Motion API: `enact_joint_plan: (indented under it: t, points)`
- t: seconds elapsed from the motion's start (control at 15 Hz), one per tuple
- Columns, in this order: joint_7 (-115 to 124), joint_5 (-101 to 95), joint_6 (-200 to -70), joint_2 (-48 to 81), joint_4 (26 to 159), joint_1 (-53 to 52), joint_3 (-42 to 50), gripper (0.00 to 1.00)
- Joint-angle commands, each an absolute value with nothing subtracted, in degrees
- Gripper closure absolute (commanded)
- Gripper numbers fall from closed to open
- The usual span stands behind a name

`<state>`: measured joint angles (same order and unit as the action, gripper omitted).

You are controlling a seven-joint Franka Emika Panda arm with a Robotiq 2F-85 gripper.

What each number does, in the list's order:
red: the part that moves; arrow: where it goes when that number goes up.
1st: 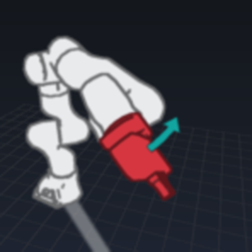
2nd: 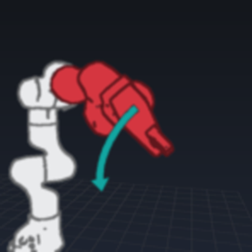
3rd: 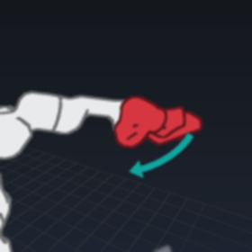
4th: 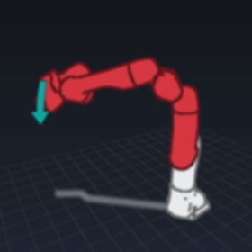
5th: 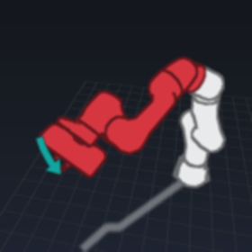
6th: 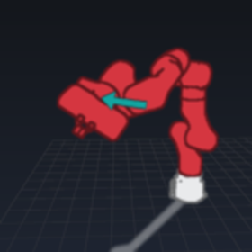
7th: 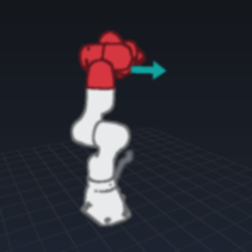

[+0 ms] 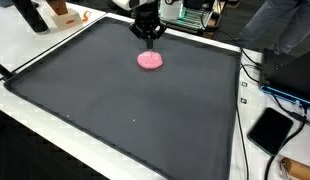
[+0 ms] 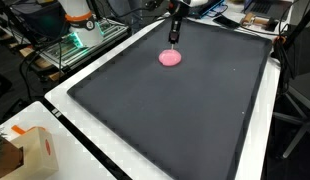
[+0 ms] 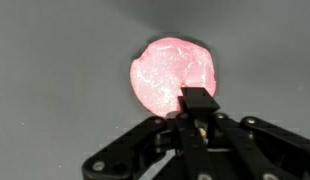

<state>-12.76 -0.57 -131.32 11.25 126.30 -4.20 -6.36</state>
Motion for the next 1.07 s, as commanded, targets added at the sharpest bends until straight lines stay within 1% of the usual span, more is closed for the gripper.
enact_joint_plan:
  t: [0.0,1.0]
  points:
    - [-14.6,1.0,-133.4,12.1,127.3,-3.6,-6.5,0.97]
    - [-14.2,0.5,-134.7,15.6,126.8,-3.7,-6.7,0.97]
